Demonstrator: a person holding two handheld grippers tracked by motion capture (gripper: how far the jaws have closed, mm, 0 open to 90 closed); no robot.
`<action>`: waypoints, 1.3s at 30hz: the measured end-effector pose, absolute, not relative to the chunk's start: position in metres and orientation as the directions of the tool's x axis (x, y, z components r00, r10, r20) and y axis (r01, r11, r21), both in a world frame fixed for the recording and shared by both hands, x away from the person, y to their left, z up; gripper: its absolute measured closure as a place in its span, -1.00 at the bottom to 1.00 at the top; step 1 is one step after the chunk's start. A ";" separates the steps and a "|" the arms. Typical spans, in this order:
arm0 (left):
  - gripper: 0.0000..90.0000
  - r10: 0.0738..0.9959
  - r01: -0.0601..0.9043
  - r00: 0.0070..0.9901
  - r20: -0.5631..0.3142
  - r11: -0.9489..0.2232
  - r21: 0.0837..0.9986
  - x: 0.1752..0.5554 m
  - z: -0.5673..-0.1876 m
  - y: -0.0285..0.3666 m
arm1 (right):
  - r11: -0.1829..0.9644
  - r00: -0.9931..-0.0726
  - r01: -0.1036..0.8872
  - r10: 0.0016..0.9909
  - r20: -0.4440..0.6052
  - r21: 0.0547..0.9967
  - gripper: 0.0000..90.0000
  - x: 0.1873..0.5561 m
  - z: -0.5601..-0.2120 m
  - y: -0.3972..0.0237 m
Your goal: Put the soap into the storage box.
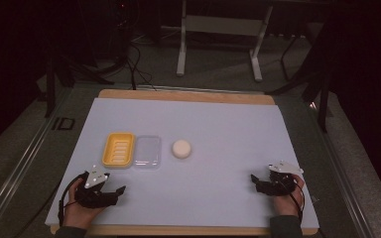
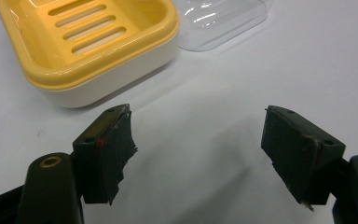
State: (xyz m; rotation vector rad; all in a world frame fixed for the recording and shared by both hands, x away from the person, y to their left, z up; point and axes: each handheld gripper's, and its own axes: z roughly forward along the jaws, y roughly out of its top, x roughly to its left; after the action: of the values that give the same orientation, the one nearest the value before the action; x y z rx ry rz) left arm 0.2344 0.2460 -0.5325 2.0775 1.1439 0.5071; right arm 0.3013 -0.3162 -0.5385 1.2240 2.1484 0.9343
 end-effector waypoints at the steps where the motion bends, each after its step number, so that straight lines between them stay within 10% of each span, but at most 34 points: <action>1: -0.44 0.845 0.571 0.535 0.003 -0.364 0.736 0.235 -0.533 0.246 | 0.369 -0.476 0.520 0.874 -0.098 0.771 -0.61 0.299 -0.538 -0.316; 39: -0.44 0.697 0.448 0.699 0.159 -0.600 0.662 0.287 -0.486 0.196 | 0.357 -0.488 0.461 0.867 -0.103 0.812 -0.60 0.292 -0.537 -0.318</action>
State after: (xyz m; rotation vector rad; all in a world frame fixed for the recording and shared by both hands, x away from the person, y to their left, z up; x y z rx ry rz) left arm 0.2873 0.1960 -0.4858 2.3078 0.8719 0.5456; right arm 0.2922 -0.3180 -0.5371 1.1496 2.0945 1.0050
